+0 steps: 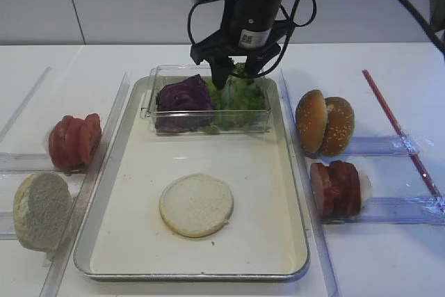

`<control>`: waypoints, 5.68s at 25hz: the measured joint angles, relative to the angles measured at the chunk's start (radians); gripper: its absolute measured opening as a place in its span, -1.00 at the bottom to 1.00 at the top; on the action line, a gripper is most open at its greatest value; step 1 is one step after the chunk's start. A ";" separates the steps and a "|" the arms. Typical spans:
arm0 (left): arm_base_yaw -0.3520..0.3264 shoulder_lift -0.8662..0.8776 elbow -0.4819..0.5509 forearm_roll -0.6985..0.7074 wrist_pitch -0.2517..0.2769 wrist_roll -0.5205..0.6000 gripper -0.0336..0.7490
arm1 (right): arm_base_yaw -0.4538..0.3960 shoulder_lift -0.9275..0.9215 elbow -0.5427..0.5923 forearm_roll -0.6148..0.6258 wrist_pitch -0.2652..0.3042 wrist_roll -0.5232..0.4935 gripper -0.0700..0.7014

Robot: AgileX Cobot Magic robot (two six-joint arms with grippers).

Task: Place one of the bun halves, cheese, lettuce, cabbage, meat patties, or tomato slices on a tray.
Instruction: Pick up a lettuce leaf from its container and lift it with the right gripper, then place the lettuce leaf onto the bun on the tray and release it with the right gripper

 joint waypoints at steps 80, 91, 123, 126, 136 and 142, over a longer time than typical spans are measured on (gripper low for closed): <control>0.000 0.000 0.000 0.000 0.000 0.000 0.50 | -0.017 0.141 -0.061 -0.081 -0.001 0.023 -0.63; 0.000 0.000 0.000 0.000 0.000 0.000 0.50 | -0.017 0.129 -0.063 -0.081 0.012 0.023 -0.64; 0.000 0.000 0.000 0.000 0.000 0.000 0.50 | -0.025 -0.016 -0.139 -0.029 0.036 0.023 -0.64; 0.000 0.000 0.000 0.000 0.000 0.000 0.50 | -0.026 -0.038 -0.139 0.009 0.038 0.023 -0.64; 0.000 0.000 0.000 0.000 0.000 0.000 0.50 | -0.026 -0.195 0.056 0.064 0.041 -0.004 -0.64; 0.000 0.000 0.000 0.000 0.000 0.000 0.50 | -0.017 -0.320 0.168 0.096 0.043 -0.032 -0.64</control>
